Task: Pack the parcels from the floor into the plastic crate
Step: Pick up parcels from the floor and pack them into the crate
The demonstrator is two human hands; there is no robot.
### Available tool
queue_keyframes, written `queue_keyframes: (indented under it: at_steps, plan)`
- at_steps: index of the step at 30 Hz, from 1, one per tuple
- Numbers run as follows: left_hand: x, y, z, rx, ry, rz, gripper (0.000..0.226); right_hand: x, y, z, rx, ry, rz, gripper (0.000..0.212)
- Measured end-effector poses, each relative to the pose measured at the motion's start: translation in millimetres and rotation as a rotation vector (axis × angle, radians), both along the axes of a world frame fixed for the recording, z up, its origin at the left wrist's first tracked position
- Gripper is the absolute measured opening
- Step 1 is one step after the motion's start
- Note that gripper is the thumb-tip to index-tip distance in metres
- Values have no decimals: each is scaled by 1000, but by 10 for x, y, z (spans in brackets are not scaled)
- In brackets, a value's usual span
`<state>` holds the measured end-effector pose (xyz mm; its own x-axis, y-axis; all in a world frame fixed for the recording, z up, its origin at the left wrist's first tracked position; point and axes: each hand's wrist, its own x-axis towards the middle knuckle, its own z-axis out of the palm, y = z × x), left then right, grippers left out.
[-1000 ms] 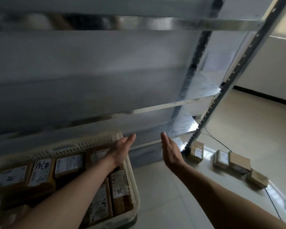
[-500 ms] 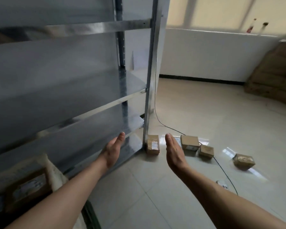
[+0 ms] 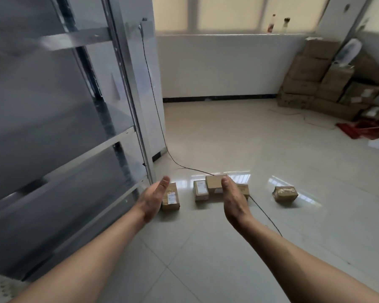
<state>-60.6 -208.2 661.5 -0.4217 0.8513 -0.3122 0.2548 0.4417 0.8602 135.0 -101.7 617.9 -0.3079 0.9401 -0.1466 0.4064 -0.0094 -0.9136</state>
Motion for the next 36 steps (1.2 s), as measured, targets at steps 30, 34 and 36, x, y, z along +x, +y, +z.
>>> queue_keyframes:
  at_steps: [30, 34, 36]
  plan:
    - [1468, 3644, -700, -88, -54, -540, 74, 1812, 2395, -648, -170, -59, -595, 61]
    - [1875, 4096, -793, -111, 12, -555, 93, 2207, 2833, -868, -215, -45, -593, 61]
    - [2094, 4326, -869, -117, 17, -539, 92, 2402, 3056, -973, -247, -30, -588, 60]
